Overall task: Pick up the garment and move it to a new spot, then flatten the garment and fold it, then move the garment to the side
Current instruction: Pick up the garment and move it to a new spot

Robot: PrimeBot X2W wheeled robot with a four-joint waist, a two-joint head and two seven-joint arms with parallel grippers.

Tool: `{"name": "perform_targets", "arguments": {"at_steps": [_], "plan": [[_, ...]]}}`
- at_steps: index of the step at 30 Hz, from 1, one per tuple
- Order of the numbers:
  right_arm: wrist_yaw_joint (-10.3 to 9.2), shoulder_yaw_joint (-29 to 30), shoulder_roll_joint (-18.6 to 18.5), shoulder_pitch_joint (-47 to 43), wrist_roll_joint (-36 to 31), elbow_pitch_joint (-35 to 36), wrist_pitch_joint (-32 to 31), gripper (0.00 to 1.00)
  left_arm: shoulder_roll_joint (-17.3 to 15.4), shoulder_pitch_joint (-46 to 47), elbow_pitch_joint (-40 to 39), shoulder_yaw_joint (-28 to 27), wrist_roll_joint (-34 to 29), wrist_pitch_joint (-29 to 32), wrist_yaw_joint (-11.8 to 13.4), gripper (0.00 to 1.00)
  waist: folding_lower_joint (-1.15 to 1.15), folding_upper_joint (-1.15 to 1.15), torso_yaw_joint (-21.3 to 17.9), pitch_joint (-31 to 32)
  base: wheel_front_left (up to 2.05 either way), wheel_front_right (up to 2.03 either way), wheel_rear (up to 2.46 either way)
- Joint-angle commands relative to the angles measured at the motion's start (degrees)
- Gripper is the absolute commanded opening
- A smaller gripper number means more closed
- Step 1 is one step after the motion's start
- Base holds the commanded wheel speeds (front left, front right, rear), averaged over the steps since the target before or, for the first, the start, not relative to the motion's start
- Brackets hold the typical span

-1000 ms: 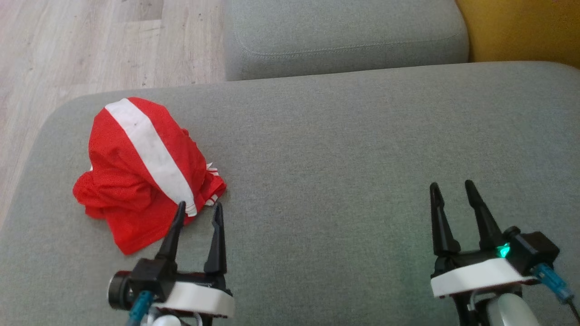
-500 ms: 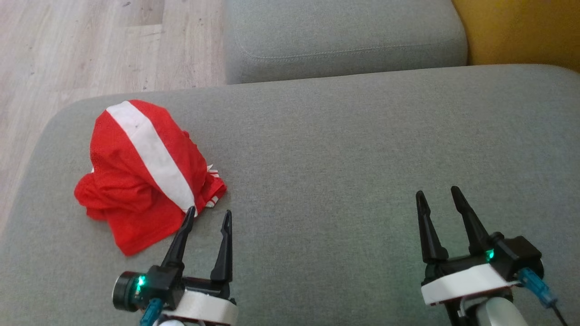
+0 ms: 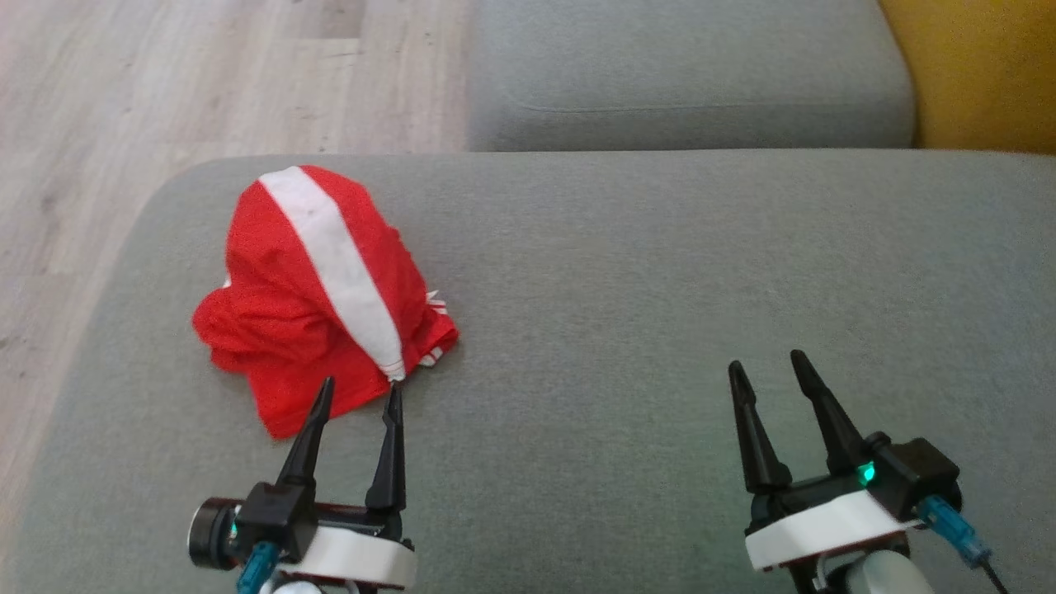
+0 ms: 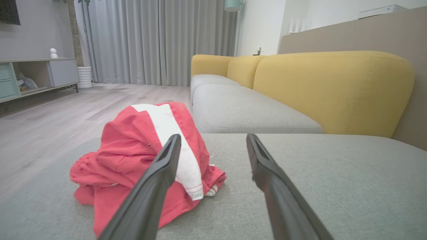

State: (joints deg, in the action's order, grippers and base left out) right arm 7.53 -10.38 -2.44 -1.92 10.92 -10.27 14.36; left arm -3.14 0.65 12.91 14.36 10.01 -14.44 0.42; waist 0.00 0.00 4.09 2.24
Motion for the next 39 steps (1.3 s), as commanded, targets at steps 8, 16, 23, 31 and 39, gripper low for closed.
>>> {"name": "perform_targets", "arguments": {"at_steps": [8, 16, 23, 31, 39], "plan": [[-0.04, -3.8, -0.4, 0.7, 0.4, 2.0, 0.6, 1.0, 0.2, 0.3, -0.9, -3.7, -1.3, -0.6, -0.6, 1.0, 0.0, 0.0, 5.7, 1.0, 0.0, 0.0, 0.0], [-0.04, -6.2, -0.4, 0.1, 0.8, 2.1, 0.6, 1.0, 0.2, -0.8, -0.8, -5.0, -2.0, -0.6, -1.1, 1.0, 0.0, 0.0, 10.6, 2.1, 0.0, 0.0, 0.0], [-0.04, -7.5, -0.4, -0.4, 1.0, 2.0, 0.6, 1.0, 0.2, -1.4, -0.6, -5.7, -2.6, -0.6, -1.6, 1.0, 0.0, 0.0, 13.6, 2.5, 0.0, 0.0, 0.0], [-0.04, -8.6, -0.4, -0.3, 1.1, 1.9, 0.6, 1.0, 0.1, -1.7, -0.7, -6.0, -3.6, -0.6, -2.4, 1.0, 0.0, 0.0, 14.1, 2.2, 0.0, 0.0, 0.0], [-0.04, -8.8, -0.4, 1.0, 0.7, 2.2, 0.6, 1.0, -2.3, 4.1, -0.1, -4.9, -6.3, -0.6, -4.3, 1.0, 0.0, 0.0, 11.6, -1.0, 0.0, 0.0, 0.0]]}}
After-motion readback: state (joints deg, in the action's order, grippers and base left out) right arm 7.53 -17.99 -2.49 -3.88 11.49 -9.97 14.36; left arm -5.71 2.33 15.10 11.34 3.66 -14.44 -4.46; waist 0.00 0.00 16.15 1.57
